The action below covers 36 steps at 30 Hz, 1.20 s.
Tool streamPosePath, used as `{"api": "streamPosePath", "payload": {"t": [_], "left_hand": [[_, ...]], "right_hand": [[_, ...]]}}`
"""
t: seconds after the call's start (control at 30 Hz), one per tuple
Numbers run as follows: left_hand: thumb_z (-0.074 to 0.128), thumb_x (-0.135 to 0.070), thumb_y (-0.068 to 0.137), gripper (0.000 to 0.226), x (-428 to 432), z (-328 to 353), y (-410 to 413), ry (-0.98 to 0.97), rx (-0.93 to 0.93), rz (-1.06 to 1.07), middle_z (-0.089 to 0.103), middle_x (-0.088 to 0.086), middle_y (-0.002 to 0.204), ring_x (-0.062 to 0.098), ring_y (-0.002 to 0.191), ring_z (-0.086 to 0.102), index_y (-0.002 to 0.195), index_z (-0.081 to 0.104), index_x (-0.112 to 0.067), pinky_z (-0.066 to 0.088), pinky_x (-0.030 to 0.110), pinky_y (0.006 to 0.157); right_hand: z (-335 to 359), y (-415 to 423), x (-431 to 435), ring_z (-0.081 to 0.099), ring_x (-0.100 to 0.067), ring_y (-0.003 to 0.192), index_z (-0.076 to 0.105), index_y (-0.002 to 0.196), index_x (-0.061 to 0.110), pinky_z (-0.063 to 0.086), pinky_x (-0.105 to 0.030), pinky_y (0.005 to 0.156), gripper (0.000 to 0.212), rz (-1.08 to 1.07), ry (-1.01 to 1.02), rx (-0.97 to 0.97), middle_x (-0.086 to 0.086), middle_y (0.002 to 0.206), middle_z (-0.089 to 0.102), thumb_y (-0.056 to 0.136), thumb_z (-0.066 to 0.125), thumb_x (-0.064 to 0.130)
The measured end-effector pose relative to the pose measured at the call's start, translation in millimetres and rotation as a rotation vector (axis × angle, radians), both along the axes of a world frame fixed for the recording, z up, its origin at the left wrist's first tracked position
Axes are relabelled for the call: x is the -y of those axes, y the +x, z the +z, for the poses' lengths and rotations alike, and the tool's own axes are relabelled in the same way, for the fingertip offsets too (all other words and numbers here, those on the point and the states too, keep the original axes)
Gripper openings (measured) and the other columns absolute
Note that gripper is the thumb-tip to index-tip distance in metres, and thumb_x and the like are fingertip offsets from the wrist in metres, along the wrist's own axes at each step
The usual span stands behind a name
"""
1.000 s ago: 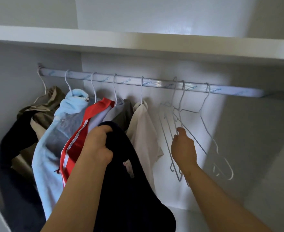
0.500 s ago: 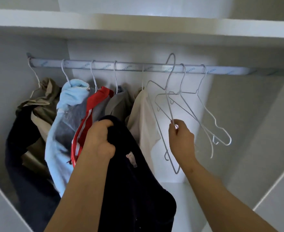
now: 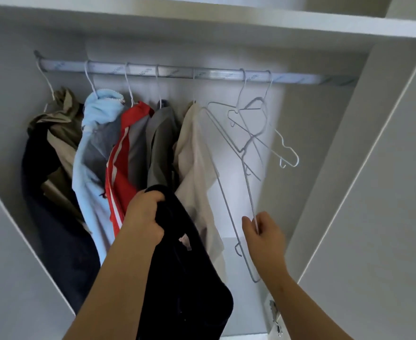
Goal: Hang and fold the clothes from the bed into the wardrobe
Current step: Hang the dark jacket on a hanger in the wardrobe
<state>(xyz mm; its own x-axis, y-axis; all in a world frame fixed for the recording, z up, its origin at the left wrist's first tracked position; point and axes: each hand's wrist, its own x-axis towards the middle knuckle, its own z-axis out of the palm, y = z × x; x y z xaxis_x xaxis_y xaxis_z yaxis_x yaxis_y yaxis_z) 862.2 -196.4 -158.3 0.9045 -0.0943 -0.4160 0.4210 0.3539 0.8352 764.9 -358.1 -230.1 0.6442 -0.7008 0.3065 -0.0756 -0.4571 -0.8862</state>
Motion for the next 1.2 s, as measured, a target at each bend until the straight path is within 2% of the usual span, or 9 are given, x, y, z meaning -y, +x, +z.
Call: {"api": "streamPosePath", "payload": {"t": [0.13, 0.23, 0.37, 0.5, 0.6, 0.83, 0.9, 1.03, 1.2], "left_hand": [[0.045, 0.0, 0.088, 0.015, 5.4, -12.6, -45.2, 0.05, 0.002, 0.018, 0.047, 0.01, 0.065, 0.021, 0.048, 0.053, 0.077, 0.052, -0.009, 0.043, 0.023, 0.045], [0.048, -0.002, 0.089, 0.009, 9.0, -19.2, -79.5, 0.084, 0.003, 0.025, 0.051, 0.012, 0.073, 0.023, 0.06, 0.051, 0.09, 0.054, -0.008, 0.042, 0.029, 0.054], [0.047, 0.0, 0.089, 0.02, 8.0, -28.1, -117.7, 0.113, 0.03, 0.034, 0.051, 0.012, 0.072, 0.023, 0.061, 0.05, 0.105, 0.054, -0.009, 0.044, 0.031, 0.056], [0.045, 0.001, 0.088, 0.014, -4.0, -33.1, -140.9, 0.183, 0.008, 0.017, 0.05, 0.011, 0.073, 0.022, 0.061, 0.05, 0.095, 0.055, -0.003, 0.045, 0.027, 0.053], [0.047, 0.001, 0.085, 0.012, -10.8, -31.5, -158.7, 0.213, -0.068, -0.004, 0.05, 0.011, 0.072, 0.024, 0.06, 0.05, 0.077, 0.053, -0.005, 0.045, 0.03, 0.054], [0.047, -0.006, 0.089, 0.013, -20.8, -23.5, -174.1, 0.265, -0.074, -0.065, 0.051, 0.012, 0.077, 0.028, 0.064, 0.049, 0.101, 0.053, -0.004, 0.046, 0.033, 0.06], [0.049, -0.009, 0.091, 0.012, -25.6, -20.5, -172.8, 0.263, -0.084, -0.073, 0.052, 0.012, 0.077, 0.027, 0.064, 0.049, 0.101, 0.055, -0.004, 0.046, 0.035, 0.062], [0.047, -0.006, 0.089, 0.019, -32.2, -13.6, -166.5, 0.259, -0.087, -0.075, 0.053, 0.013, 0.069, 0.027, 0.059, 0.051, 0.072, 0.057, -0.005, 0.046, 0.035, 0.056], [0.051, -0.009, 0.089, 0.017, -40.6, -6.6, -157.2, 0.249, -0.027, -0.011, 0.051, 0.009, 0.068, 0.023, 0.058, 0.049, 0.073, 0.057, -0.007, 0.044, 0.032, 0.054]], "right_hand": [[-12.5, -58.4, 9.1, 0.025, -0.006, 0.046, 0.025, 0.051, 0.017, 0.025, -0.019, 0.047, 0.048, -0.01, 0.016, -0.065, 0.006, 0.043, 0.026, 0.082, 0.06, 0.014], [-17.7, -95.3, 16.1, 0.044, -0.016, 0.056, 0.045, 0.063, 0.003, 0.039, -0.026, 0.055, 0.027, 0.081, 0.233, -0.106, -0.016, 0.06, 0.046, 0.082, 0.061, 0.013], [-25.3, -136.2, 12.4, 0.034, -0.009, 0.051, 0.038, 0.061, 0.013, 0.033, -0.019, 0.05, 0.035, 0.105, 0.368, -0.122, 0.005, 0.053, 0.036, 0.083, 0.063, 0.022], [-38.0, -173.7, 8.4, 0.033, -0.014, 0.05, 0.036, 0.056, 0.013, 0.031, -0.027, 0.054, 0.049, 0.041, 0.298, -0.226, 0.0, 0.05, 0.031, 0.088, 0.055, 0.045], [-34.9, -192.1, 9.3, 0.032, -0.012, 0.043, 0.033, 0.056, 0.012, 0.03, -0.023, 0.048, 0.048, 0.021, 0.369, -0.115, -0.001, 0.048, 0.031, 0.092, 0.052, 0.035], [-12.6, -208.3, 8.9, 0.02, -0.005, 0.04, 0.024, 0.053, 0.02, 0.019, -0.014, 0.038, 0.051, 0.05, 0.487, 0.106, 0.01, 0.045, 0.021, 0.092, 0.055, 0.023], [-9.3, -209.6, 8.3, 0.02, -0.006, 0.04, 0.024, 0.052, 0.02, 0.02, -0.015, 0.038, 0.05, 0.072, 0.524, 0.1, 0.008, 0.045, 0.022, 0.089, 0.057, 0.018], [-8.2, -210.6, 3.0, 0.02, -0.008, 0.041, 0.027, 0.051, 0.019, 0.02, -0.019, 0.043, 0.049, 0.147, 0.517, 0.023, 0.003, 0.046, 0.023, 0.087, 0.059, 0.014], [-7.4, -214.2, -0.2, 0.019, -0.008, 0.039, 0.026, 0.045, 0.02, 0.02, -0.013, 0.037, 0.053, 0.169, 0.452, -0.042, 0.005, 0.043, 0.021, 0.087, 0.058, 0.011]]}}
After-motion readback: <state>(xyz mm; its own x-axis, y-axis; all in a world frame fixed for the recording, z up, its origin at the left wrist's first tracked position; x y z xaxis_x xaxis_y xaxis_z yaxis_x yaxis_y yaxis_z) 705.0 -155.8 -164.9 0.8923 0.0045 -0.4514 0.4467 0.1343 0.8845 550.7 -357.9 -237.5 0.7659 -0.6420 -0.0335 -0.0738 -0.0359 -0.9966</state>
